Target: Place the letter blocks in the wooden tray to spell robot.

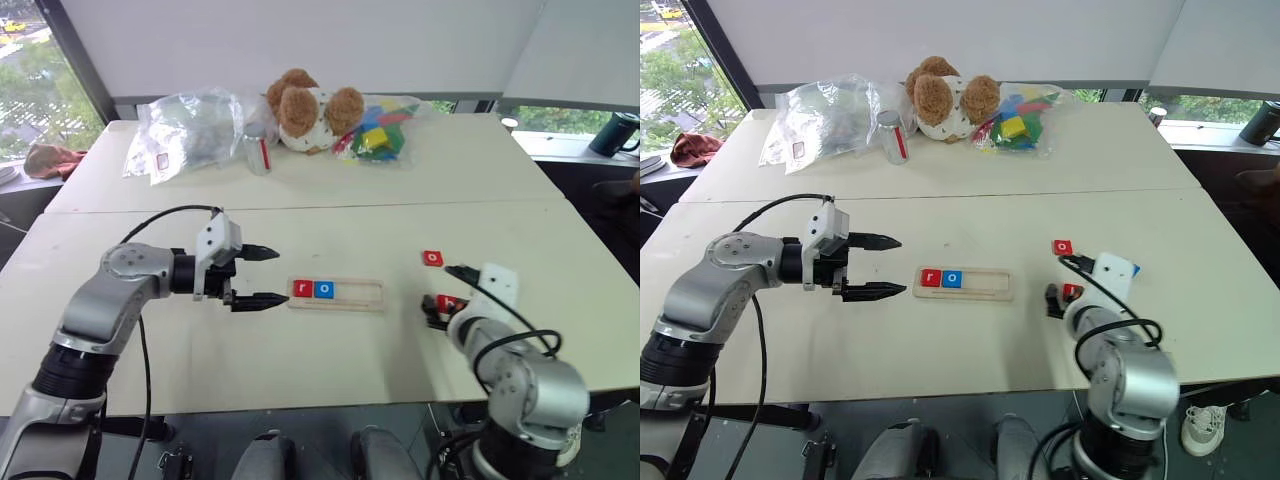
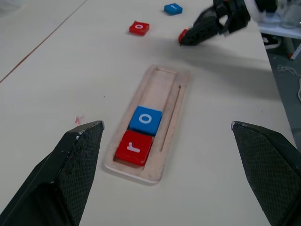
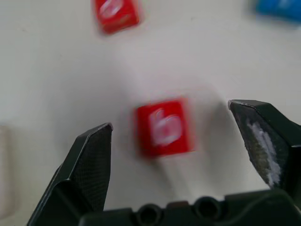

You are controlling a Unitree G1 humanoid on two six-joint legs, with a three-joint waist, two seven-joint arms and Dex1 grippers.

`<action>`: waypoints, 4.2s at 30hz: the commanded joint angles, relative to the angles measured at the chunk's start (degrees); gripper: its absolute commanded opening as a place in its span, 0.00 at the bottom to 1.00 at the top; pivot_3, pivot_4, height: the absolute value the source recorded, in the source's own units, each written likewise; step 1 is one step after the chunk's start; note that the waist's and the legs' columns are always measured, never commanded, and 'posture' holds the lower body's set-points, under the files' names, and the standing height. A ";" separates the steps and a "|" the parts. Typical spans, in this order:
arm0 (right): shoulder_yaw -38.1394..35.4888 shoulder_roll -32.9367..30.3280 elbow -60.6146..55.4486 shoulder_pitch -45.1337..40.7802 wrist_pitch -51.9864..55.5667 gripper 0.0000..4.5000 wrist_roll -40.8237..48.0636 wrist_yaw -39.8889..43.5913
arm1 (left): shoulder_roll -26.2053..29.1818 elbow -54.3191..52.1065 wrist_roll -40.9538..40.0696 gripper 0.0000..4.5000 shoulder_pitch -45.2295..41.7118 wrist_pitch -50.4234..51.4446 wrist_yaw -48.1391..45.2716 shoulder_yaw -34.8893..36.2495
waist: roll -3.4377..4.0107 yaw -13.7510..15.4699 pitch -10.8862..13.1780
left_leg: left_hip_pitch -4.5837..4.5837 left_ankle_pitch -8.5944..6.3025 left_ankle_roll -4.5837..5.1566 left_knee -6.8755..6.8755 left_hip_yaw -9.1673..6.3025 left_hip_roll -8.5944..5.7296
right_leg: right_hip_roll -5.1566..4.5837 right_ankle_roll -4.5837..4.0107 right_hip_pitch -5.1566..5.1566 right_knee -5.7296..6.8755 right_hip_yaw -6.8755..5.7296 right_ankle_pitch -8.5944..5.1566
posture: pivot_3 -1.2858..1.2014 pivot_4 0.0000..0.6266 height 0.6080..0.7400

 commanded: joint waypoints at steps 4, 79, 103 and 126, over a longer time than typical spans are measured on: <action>1.69 -27.17 7.21 6.55 -27.38 0.99 11.63 37.62 | 4.14 -3.11 -2.00 1.00 0.44 1.53 -4.18 0.80 | -0.01 0.08 0.03 | 0.02 -0.04 0.07 -0.12 -0.06 0.14 | 0.19 0.02 0.04 -0.13 -0.03 -0.02 | 0.52 0.24 1.00; 39.59 -17.53 59.56 -33.21 -67.91 0.26 -8.90 75.11 | 8.06 -10.48 0.08 1.00 12.67 3.45 3.94 2.58 | 0.15 -0.10 0.21 | -0.72 0.15 -0.34 0.07 -0.05 0.00 | -0.13 0.07 -0.61 -0.10 -0.03 -0.04 | 0.52 0.24 1.00; 40.65 -14.58 60.41 -33.49 -67.36 0.26 -9.24 73.12 | 7.22 -8.76 1.81 1.00 11.87 2.27 4.46 2.12 | 0.15 -0.10 0.21 | -0.72 0.17 -0.36 0.07 -0.06 0.00 | -0.12 0.07 -0.61 -0.08 -0.04 -0.04 | 0.52 0.24 1.00; 33.58 -14.62 56.55 -34.63 -61.92 0.99 -6.05 66.14 | 6.55 -8.35 2.19 1.00 11.01 2.18 4.70 2.08 | 0.15 -0.08 0.21 | -0.72 0.17 -0.37 0.09 -0.06 0.00 | -0.10 0.07 -0.62 -0.03 -0.04 -0.04 | 0.52 0.24 1.00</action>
